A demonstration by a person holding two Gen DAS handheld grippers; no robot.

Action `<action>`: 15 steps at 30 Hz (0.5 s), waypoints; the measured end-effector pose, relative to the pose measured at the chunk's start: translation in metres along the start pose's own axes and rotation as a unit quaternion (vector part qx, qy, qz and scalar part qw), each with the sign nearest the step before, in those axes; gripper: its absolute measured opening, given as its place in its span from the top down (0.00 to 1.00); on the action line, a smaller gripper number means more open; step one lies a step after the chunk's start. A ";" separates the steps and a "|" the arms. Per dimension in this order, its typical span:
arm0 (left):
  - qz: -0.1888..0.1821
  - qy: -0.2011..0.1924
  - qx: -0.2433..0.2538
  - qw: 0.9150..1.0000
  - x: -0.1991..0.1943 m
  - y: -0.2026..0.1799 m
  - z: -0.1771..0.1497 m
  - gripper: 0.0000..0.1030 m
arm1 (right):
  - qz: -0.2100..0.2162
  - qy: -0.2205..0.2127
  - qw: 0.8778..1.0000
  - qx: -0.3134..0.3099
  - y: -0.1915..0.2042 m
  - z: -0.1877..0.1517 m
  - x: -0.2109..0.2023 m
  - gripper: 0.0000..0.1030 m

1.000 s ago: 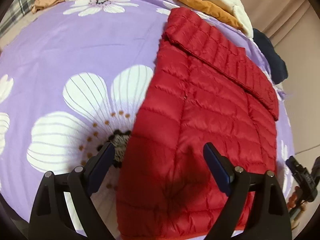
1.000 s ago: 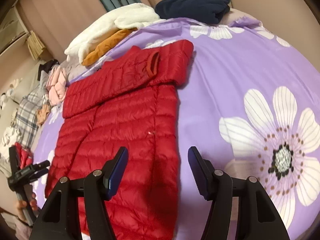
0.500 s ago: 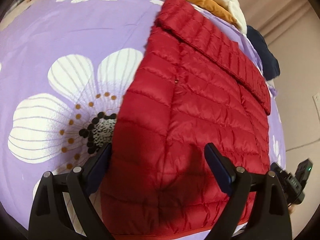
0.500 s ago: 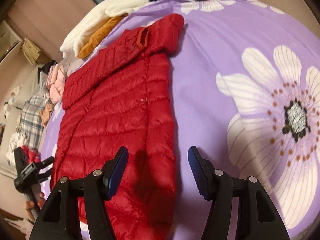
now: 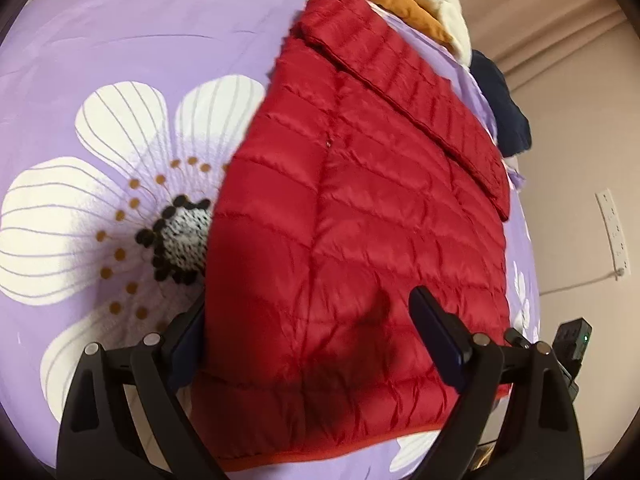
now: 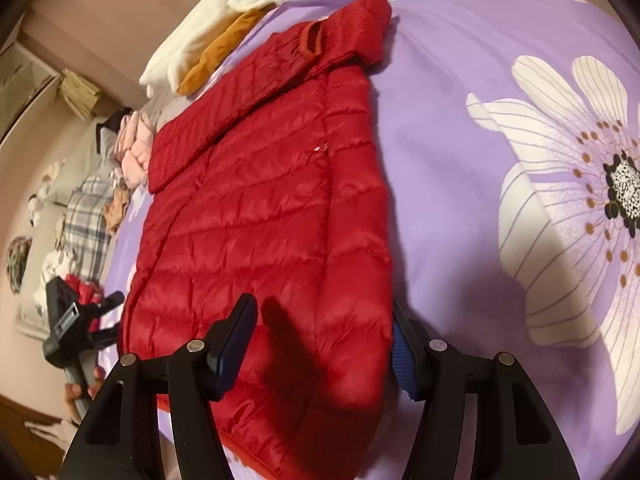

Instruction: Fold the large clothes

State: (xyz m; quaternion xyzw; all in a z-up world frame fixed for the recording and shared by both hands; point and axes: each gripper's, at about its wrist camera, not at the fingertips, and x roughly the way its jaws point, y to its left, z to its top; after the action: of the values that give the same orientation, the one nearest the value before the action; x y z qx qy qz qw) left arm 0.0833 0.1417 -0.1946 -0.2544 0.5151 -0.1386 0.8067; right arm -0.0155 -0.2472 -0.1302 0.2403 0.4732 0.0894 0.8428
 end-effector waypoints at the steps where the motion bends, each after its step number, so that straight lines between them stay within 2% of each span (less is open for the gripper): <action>1: -0.001 0.001 0.004 1.000 0.000 -0.001 -0.002 0.10 | 0.000 0.001 1.000 -0.003 0.001 0.000 0.000 0.40; 9: -0.023 0.017 0.013 1.000 -0.003 -0.004 -0.015 0.10 | 0.017 0.014 1.000 -0.013 0.005 -0.008 0.000 0.40; 15: -0.050 0.032 0.012 0.998 -0.003 -0.010 -0.028 0.10 | 0.050 0.029 0.998 0.001 0.004 -0.020 -0.002 0.40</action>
State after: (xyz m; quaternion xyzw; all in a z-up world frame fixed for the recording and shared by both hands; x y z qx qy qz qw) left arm 0.0572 0.1274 -0.1967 -0.2652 0.5255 -0.1929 0.7850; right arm -0.0331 -0.2383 -0.1355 0.2618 0.4852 0.1376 0.8229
